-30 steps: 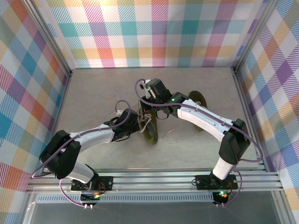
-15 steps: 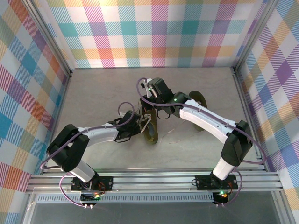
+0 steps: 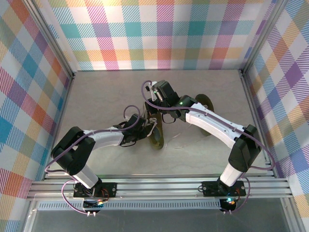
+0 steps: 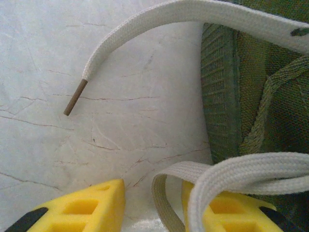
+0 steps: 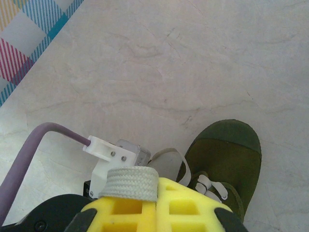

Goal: Tie the shoes

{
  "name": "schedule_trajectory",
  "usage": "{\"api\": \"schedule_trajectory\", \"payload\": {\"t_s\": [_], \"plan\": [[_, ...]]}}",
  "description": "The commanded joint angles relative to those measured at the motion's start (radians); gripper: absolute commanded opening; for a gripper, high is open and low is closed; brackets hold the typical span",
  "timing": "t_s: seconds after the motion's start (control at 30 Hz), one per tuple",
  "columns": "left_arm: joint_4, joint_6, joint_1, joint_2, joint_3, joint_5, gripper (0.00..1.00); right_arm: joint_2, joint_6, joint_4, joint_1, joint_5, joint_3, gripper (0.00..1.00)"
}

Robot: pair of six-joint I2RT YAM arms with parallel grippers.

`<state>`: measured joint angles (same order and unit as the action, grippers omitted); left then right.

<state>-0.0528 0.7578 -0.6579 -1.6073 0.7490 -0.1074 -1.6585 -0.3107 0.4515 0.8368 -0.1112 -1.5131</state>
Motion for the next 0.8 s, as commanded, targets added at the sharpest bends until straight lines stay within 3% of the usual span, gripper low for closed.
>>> {"api": "schedule_trajectory", "payload": {"t_s": [0.0, 0.17, 0.77], "plan": [[0.077, -0.012, 0.008, -0.037, 0.020, 0.050, 0.37, 0.021, -0.012, 0.002, -0.002, 0.001, -0.013, 0.00], [0.131, -0.006, 0.008, -0.037, 0.006, 0.077, 0.36, 0.021, -0.013, 0.003, -0.002, 0.001, -0.010, 0.00], [0.081, -0.004, 0.009, 0.019, 0.003, 0.017, 0.02, 0.026, -0.011, -0.001, -0.002, -0.015, -0.001, 0.00]]}}
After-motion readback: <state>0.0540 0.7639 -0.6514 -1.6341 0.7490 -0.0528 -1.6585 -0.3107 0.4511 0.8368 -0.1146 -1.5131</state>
